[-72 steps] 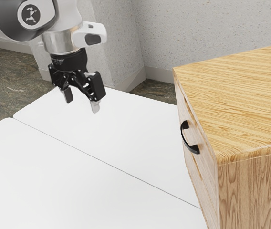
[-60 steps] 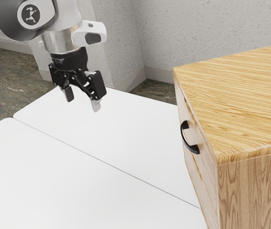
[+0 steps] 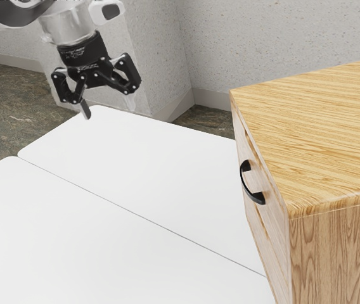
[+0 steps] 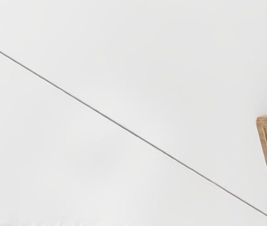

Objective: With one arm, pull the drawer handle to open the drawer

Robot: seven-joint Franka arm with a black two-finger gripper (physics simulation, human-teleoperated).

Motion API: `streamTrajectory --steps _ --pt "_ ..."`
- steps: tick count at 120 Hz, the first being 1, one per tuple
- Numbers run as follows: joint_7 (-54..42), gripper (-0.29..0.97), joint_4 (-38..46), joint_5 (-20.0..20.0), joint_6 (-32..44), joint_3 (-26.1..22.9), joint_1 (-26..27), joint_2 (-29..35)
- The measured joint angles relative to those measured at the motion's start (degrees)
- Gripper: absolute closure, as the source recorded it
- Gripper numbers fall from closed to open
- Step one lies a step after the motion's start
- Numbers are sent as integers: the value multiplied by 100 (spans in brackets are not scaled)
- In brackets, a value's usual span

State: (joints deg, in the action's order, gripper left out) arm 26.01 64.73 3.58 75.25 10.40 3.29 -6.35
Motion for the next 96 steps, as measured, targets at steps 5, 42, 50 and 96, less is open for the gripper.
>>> streamTrajectory --steps 5,42,50,96 --pt "357 0 -12 -42 31 -11 137 -14" --pt "2365 0 1564 366 784 -246 204 545" --pt "2681 0 2882 388 1449 -576 64 1268" --pt "3664 0 4549 325 3586 -1418 293 2354"
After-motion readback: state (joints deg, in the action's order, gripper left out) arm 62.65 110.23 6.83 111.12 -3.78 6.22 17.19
